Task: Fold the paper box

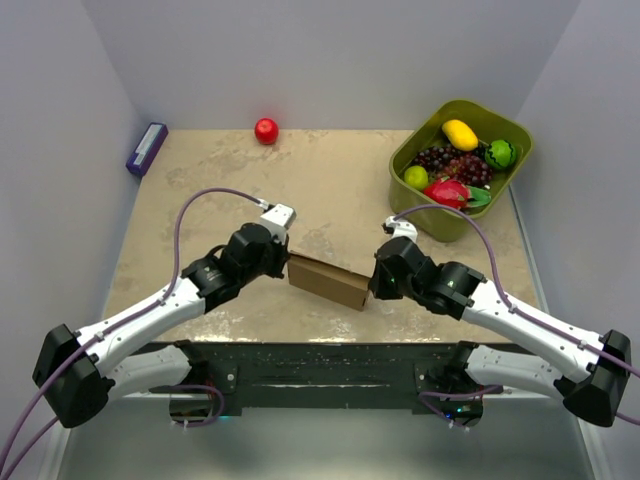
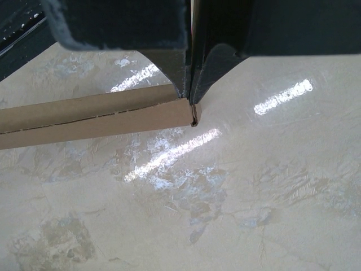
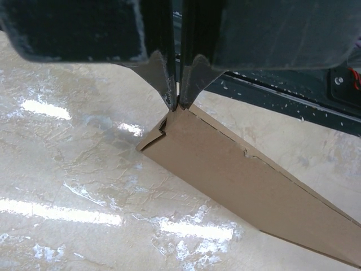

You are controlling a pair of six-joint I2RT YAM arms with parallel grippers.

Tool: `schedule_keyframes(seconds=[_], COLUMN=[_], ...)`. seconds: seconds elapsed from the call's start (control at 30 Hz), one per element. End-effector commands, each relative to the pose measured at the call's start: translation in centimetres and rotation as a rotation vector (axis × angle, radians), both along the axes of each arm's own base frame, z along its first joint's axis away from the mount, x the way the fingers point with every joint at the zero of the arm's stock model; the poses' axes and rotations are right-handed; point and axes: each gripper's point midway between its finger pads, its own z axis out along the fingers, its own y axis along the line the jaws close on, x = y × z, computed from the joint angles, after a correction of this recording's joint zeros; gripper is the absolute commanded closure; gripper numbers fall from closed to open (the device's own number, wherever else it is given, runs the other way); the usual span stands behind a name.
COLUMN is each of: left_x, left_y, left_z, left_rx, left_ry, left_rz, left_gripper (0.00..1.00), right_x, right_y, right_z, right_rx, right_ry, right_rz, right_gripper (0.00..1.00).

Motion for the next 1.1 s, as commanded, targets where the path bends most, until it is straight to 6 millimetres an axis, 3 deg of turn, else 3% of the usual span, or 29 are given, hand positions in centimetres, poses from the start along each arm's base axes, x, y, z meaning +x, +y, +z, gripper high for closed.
schedule_keyframes(seconds=[0.0, 0.07, 1.07], left_x=[-0.2, -0.2, -1.1], left_y=[-0.9, -1.0, -1.0], left_z=[0.7, 0.7, -0.8], left_rx=[0.013, 0.019, 0.154], left_ry=[-0.021, -0.025, -0.053], left_rz=[-0.041, -0.042, -0.035], left_gripper=[1.0, 1.0, 1.0], right_x=[0.9, 1.0, 1.3], right_y=[0.9, 0.9, 0.1], right_z=[2.0, 2.0, 1.3], right_rx=[0.093, 0.102, 0.241], right_ry=[-0.046, -0.045, -0.052], right_rz=[-0.048, -0.054, -0.141], right_gripper=[0.96, 1.0, 1.0])
